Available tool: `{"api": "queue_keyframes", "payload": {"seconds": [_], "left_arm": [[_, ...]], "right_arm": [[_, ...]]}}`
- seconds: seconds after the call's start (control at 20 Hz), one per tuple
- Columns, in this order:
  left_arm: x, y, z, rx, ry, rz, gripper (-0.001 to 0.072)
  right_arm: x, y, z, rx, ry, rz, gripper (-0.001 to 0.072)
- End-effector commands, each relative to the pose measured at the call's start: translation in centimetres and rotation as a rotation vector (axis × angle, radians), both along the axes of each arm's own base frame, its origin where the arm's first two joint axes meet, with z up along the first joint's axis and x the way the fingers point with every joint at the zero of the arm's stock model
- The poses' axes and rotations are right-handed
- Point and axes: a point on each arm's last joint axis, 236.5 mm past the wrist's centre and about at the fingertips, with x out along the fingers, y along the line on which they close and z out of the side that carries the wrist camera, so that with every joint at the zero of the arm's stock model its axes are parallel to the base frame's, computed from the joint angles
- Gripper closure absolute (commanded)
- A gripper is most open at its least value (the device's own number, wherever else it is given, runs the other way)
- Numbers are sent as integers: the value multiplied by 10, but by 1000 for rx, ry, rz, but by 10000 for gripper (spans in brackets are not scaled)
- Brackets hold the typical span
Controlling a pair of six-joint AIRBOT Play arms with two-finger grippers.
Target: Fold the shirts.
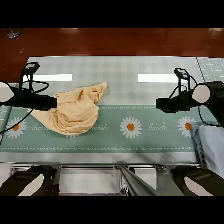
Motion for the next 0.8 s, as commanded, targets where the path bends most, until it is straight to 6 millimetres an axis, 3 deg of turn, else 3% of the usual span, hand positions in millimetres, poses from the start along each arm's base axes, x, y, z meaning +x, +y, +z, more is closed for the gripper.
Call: {"api": "queue_keyframes", "payload": {"seconds": [0.0,0.75], "left_arm": [[0,0,0,0,0,-1,675],[2,0,1,0,-8,0,675]], "right_arm": [[0,0,0,0,0,-1,691],[1,0,0,1,-3,-1,691]]}}
